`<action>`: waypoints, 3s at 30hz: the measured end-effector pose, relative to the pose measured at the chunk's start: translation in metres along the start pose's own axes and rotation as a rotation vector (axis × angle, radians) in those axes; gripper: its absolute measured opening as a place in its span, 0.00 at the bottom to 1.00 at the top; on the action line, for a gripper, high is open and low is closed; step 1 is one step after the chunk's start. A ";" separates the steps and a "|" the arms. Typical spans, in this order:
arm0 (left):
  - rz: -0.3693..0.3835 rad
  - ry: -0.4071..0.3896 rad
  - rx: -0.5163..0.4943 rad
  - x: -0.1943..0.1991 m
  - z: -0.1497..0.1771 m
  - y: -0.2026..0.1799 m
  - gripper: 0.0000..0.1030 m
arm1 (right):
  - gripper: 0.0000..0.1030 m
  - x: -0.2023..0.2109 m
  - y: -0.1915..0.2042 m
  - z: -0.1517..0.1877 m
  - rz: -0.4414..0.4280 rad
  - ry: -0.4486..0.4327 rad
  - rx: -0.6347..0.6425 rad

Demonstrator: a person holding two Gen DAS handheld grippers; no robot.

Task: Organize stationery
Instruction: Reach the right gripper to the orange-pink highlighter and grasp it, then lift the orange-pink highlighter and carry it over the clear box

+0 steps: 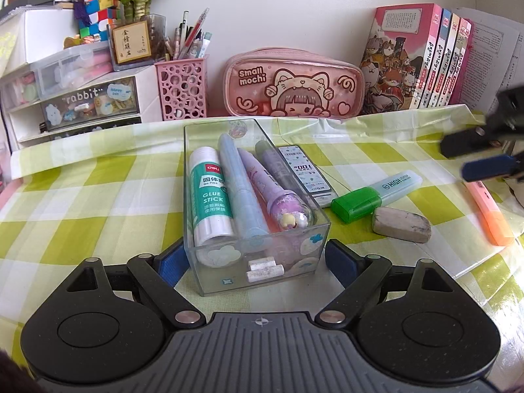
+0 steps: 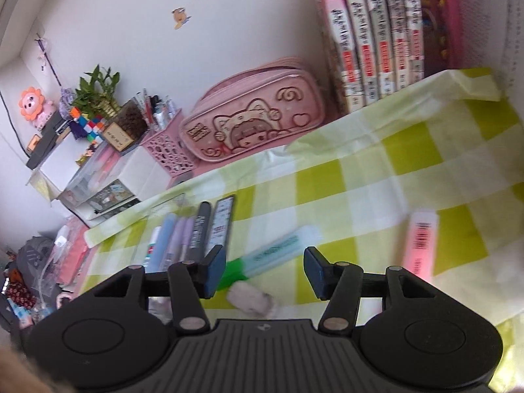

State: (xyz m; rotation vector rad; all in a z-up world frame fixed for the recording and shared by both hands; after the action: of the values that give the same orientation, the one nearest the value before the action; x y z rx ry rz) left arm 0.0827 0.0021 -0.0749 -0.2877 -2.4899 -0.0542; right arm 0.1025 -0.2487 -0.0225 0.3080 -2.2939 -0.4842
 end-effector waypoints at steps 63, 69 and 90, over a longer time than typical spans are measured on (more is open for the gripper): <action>0.015 -0.005 -0.034 0.004 -0.001 0.000 0.75 | 0.26 -0.006 0.010 0.018 0.203 -0.040 0.173; 0.019 -0.013 -0.019 0.004 0.000 0.001 0.76 | 0.26 -0.016 0.038 0.010 0.019 0.002 0.078; 0.035 -0.006 -0.018 0.002 -0.001 0.001 0.78 | 0.26 -0.089 0.130 -0.011 -0.312 0.137 -0.073</action>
State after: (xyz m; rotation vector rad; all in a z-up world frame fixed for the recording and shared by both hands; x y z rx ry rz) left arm 0.0814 0.0033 -0.0730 -0.3394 -2.4908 -0.0619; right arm 0.1618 -0.1025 -0.0161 0.6476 -2.0976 -0.6792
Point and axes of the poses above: each gripper's, at about its wrist camera, not at the fingertips, and x roughly against the way its jaws point, y to its left, z to its underside, the point moved 5 cm from there along -x, roughly the way its jaws point, and after that the axes turned 2 degrees about x, right-handed, at the moved point
